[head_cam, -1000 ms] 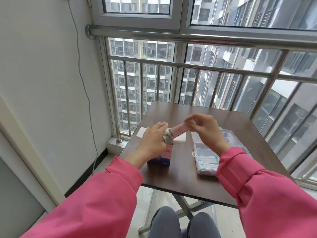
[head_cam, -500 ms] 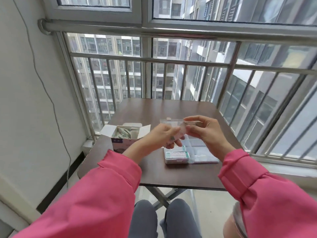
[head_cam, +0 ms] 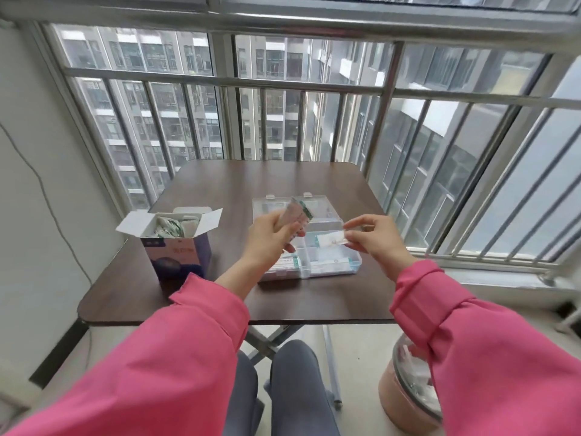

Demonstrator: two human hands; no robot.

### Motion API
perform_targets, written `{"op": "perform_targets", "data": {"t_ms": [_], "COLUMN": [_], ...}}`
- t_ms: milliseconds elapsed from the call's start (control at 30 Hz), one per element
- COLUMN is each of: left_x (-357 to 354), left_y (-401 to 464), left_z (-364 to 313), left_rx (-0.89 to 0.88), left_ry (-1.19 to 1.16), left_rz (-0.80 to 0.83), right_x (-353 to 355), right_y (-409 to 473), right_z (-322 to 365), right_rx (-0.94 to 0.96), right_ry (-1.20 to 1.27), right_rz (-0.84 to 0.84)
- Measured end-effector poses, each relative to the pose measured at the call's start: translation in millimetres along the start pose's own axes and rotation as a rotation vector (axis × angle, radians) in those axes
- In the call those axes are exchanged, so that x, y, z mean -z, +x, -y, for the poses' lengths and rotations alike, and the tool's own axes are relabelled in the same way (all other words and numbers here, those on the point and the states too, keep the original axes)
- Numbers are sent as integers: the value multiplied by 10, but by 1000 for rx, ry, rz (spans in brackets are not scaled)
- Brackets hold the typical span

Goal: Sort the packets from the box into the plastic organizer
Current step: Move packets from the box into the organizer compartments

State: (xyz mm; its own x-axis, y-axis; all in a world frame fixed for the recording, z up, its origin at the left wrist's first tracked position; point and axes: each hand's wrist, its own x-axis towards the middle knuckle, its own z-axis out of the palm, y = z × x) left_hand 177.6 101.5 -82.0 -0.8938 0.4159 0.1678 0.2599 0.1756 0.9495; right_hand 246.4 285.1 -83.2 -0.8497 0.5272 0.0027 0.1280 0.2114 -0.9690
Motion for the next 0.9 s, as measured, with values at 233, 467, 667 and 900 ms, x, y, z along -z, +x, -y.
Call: {"op": "perform_targets", "data": {"t_ms": [233,467,667,900], "left_x": [-53,-34,-25,-4], "left_y": [58,70,62,60], "left_z": [104,184,222,228], "left_rx": [33,3,36,32], "left_ry": [60,43,16,-4], "left_rz": [23,38,42,48], "right_x": [-127,-309,-312,-379], "right_y": [86,128,104,19], "right_z": [-187,-230,-218,-228], "right_rx": [58,174,162,144], "right_ry": [-384,-668,-856,-974], "right_rz": [-14,29,83,70]}}
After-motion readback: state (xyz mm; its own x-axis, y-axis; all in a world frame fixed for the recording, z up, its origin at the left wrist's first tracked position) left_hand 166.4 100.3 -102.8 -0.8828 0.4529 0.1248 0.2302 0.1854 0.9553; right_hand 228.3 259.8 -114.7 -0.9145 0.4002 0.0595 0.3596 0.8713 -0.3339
